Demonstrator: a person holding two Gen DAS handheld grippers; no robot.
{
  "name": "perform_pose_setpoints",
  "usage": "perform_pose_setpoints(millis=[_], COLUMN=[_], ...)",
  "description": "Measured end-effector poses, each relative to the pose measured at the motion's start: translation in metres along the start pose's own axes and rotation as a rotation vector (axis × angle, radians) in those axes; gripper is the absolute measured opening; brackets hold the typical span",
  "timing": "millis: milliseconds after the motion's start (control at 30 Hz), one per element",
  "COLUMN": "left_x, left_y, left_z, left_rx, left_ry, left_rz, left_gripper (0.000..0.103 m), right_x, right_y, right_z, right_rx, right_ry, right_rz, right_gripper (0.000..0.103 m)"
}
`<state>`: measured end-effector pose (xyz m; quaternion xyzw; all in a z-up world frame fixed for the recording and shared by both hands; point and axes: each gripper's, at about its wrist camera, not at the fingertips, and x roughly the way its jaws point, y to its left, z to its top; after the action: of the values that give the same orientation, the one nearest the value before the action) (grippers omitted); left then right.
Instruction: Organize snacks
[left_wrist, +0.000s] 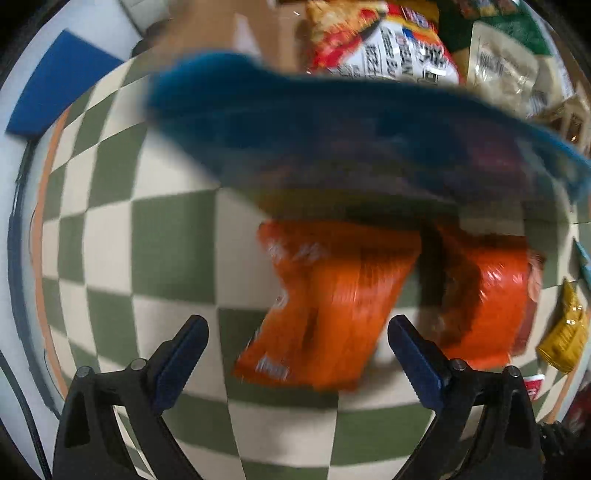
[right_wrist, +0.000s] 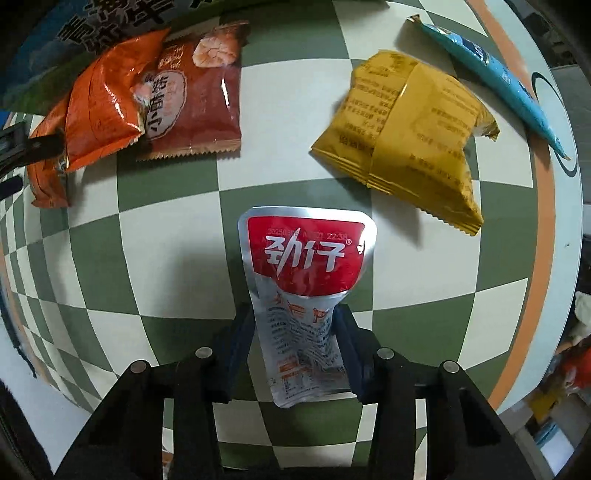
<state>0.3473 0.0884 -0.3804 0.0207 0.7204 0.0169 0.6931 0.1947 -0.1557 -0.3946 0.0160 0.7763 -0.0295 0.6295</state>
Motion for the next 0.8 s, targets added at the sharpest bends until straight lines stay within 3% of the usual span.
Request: perform_pose_setpoints(millis=[67, 133, 167, 200, 367, 600, 800], left_x=[0.003, 0.000, -0.003, -0.003, -0.006, -0.020, -0.046], left_y=[-0.001, -0.002, -0.004, -0.007, -0.021, -0.027, -0.036], left_z=[0.005, 0.009, 0.010, 0.011, -0.004, -0.051, -0.085], left_rx=[0.000, -0.008, -0.003, 0.007, 0.009, -0.040, -0.057], left_ry=[-0.001, -0.004, -0.012, -0.013, -0.019, -0.036, -0.074], left_rz=[-0.025, -0.078, -0.059, -0.042, -0.027, -0.078, -0.135], left_gripper=[0.077, 0.057, 0.044, 0.041, 0.036, 0.035, 0.035], right_x=[0.000, -0.006, -0.007, -0.008, -0.015, -0.024, -0.056], right_y=[0.001, 0.001, 0.003, 0.004, 0.008, 0.007, -0.001], right_z=[-0.001, 0.005, 0.004, 0.005, 0.006, 0.013, 0.016], right_rx=[0.000, -0.002, -0.003, -0.004, -0.003, -0.003, 0.006], right_ry=[-0.006, -0.017, -0.022, -0.025, -0.034, -0.041, -0.070], right_rz=[-0.003, -0.008, -0.006, -0.003, 0.022, 0.075, 0.154], right_gripper=[0.044, 0.042, 0.041, 0.039, 0.031, 0.025, 0.024])
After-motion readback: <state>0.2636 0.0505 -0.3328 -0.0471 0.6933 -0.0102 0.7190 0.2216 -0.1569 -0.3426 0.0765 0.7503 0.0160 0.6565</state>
